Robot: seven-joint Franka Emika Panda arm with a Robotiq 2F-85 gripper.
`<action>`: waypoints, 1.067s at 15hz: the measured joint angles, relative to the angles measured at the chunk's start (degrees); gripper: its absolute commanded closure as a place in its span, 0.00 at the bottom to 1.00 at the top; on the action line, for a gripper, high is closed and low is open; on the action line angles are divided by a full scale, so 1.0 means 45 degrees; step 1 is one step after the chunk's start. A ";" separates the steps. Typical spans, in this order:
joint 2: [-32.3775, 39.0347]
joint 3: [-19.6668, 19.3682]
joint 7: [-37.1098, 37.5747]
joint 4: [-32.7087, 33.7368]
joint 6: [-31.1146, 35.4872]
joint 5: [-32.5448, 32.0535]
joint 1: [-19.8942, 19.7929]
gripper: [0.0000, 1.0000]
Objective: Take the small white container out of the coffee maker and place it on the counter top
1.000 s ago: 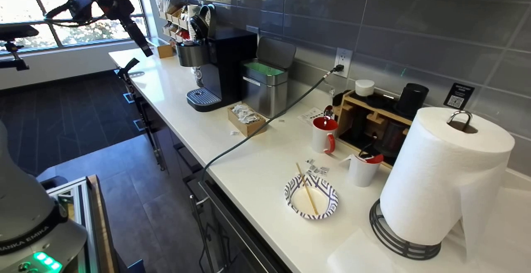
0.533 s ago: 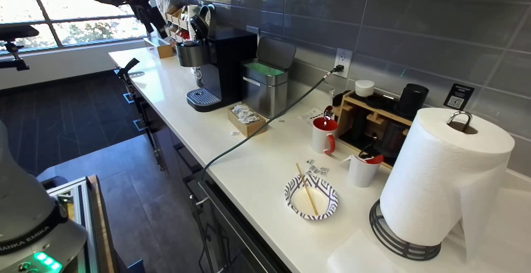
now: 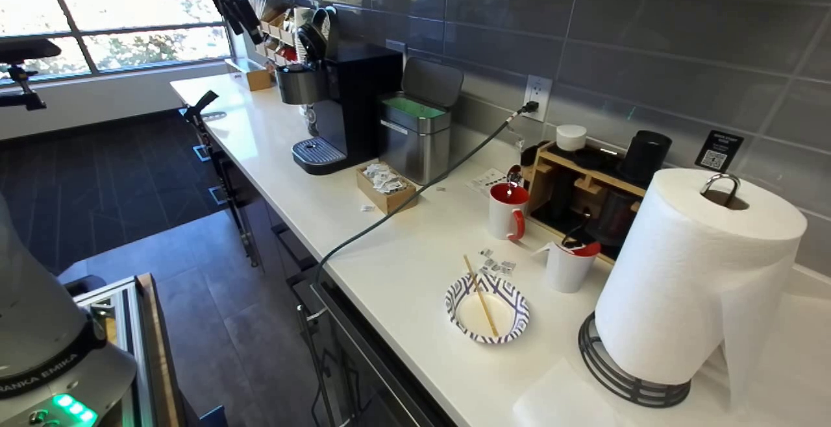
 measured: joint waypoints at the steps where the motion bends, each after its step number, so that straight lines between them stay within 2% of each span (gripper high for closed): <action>1: 0.0057 0.0002 0.0003 0.0061 0.0000 -0.0010 0.0049 0.00; 3: 0.0087 -0.0064 0.0204 0.0097 0.0000 -0.0015 0.0089 0.00; 5: 0.0114 -0.0037 0.1737 0.0093 0.0039 -0.0576 0.0102 0.00; 8: 0.0288 0.0582 0.4468 0.0086 0.0360 -0.2064 -0.0113 0.00; 11: 0.0543 0.1365 0.7201 0.0112 0.0431 -0.4676 -0.0315 0.00; 14: 0.0942 0.2242 0.9145 0.0241 0.0251 -0.7797 -0.0366 0.00; 16: 0.1524 0.2317 1.0134 0.0589 -0.0380 -0.9595 0.0171 0.00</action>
